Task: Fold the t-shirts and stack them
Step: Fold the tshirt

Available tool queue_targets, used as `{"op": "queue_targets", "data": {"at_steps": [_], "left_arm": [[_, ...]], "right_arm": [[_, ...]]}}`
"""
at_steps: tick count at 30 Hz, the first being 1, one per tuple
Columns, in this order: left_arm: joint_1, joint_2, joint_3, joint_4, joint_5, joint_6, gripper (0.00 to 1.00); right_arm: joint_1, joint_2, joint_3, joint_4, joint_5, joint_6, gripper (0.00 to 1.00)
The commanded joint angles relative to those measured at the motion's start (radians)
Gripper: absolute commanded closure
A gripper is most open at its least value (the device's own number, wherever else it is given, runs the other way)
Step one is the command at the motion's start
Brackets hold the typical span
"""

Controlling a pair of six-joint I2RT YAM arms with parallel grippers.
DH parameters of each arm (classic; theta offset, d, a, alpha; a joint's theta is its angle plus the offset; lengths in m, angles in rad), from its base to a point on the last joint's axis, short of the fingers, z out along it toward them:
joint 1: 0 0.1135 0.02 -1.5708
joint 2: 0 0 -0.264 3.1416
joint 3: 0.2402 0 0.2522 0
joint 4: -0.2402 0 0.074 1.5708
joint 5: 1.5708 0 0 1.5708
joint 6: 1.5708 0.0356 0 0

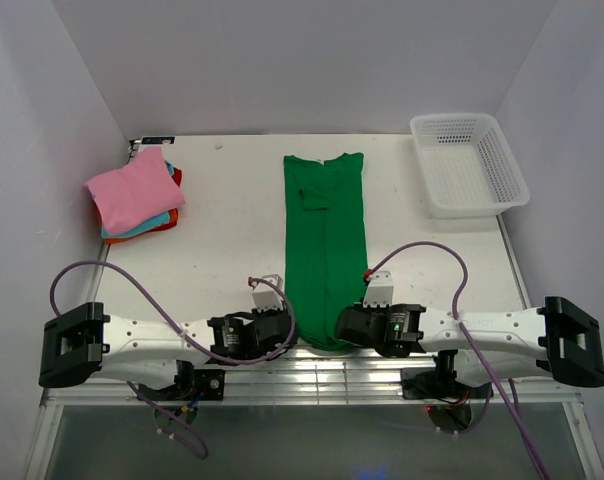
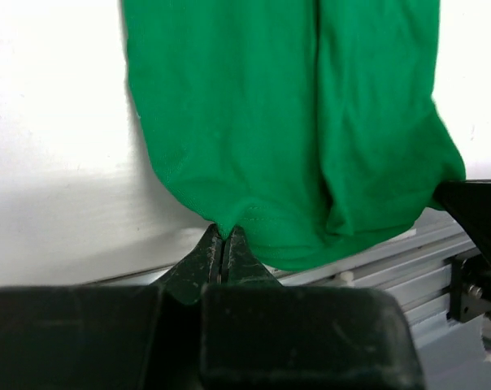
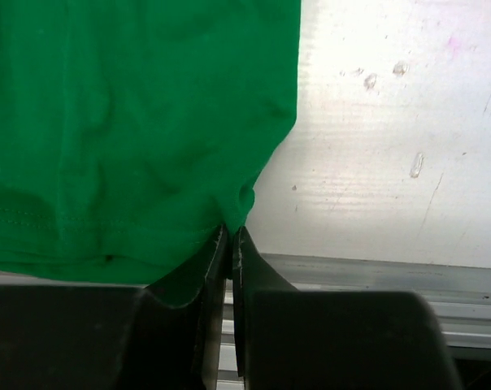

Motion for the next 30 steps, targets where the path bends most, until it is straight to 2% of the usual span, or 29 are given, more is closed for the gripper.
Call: {"op": "queue_targets", "data": {"at_steps": [1,7,12,16,20,30], "left_arm": [[0.004,-0.01,0.05,-0.037,-0.102,0.013,1.0],[0.037,-0.008,0.074,-0.064,-0.16,0.019,1.0],[0.113,-0.013,0.065,0.029,-0.148,0.099,1.0],[0.196,0.007,0.061,0.132,-0.111,0.215,1.0],[0.3,0.056,0.073,0.31,-0.059,0.341,1.0],[0.432,0.323,0.226,0.433,0.091,0.502,1.0]], "right_arm": [[-0.032,0.003,0.057,-0.028,0.082,-0.06,0.92],[-0.121,0.003,0.102,-0.029,0.105,-0.164,0.92],[-0.204,0.007,0.131,-0.011,0.126,-0.247,0.92],[-0.271,0.02,0.147,0.07,0.114,-0.356,0.92],[-0.343,0.056,0.163,0.179,0.088,-0.457,0.92],[-0.458,0.202,0.229,0.36,0.023,-0.64,0.92]]}}
